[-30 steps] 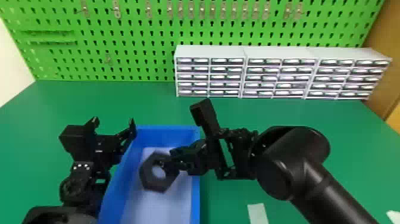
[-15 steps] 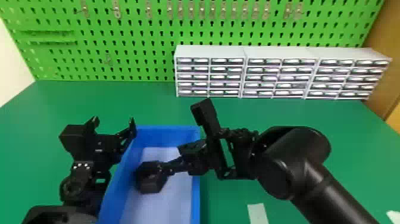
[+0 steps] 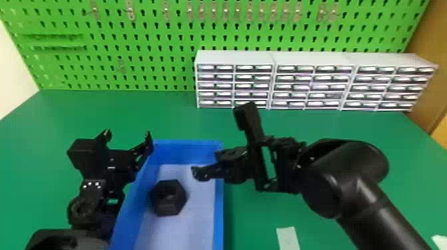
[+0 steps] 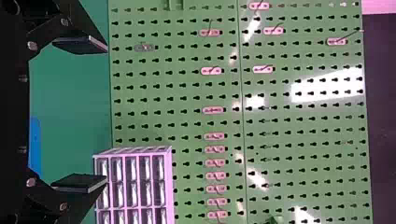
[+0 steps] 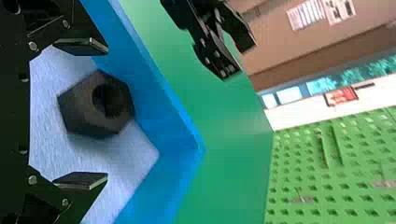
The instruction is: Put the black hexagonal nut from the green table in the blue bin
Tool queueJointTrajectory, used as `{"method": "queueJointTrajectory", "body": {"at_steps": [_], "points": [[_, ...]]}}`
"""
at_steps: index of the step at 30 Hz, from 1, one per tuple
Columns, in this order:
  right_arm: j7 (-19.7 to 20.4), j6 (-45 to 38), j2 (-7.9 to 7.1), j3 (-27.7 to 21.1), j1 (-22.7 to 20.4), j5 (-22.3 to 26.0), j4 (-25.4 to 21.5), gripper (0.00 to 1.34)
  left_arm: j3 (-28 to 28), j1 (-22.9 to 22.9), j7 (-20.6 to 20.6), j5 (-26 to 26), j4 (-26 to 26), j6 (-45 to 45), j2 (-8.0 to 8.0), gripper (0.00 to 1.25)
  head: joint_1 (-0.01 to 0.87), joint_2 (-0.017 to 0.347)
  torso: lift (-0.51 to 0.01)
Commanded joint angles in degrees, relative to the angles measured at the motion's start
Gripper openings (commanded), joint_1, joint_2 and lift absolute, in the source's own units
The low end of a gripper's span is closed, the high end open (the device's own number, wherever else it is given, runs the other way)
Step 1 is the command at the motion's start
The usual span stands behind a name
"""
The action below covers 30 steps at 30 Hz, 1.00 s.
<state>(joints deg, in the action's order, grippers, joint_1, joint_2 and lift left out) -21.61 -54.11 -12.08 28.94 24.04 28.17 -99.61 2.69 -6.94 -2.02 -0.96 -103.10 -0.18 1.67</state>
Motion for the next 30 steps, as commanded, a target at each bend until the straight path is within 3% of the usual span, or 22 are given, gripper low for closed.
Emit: {"method": "queueJointTrajectory", "body": {"at_steps": [1,12,26,30], "points": [[-0.01,1.2,1.01,-5.04,-2.07,-3.3,-1.9,1.01,-0.05,0.0,0.0,-0.09,0.0,0.0,0.0,0.97,0.657,0.057,-0.095],[0.87,4.45,2.85,-16.29,-6.11,-8.14,-5.51,1.01,-0.23,0.0,0.09,-0.09,0.0,0.0,0.0,0.97,0.657,0.057,-0.095],[10.27,18.51,4.96,-24.64,-13.85,-6.64,-9.38,1.01,-0.31,-0.27,0.18,-0.18,0.09,0.09,-0.09,0.97,0.657,0.057,-0.095],[13.17,23.35,7.07,-26.39,-17.27,-7.87,-10.96,1.01,-0.31,-0.27,0.18,-0.09,0.18,0.09,-0.09,0.97,0.657,0.057,-0.095]]}}
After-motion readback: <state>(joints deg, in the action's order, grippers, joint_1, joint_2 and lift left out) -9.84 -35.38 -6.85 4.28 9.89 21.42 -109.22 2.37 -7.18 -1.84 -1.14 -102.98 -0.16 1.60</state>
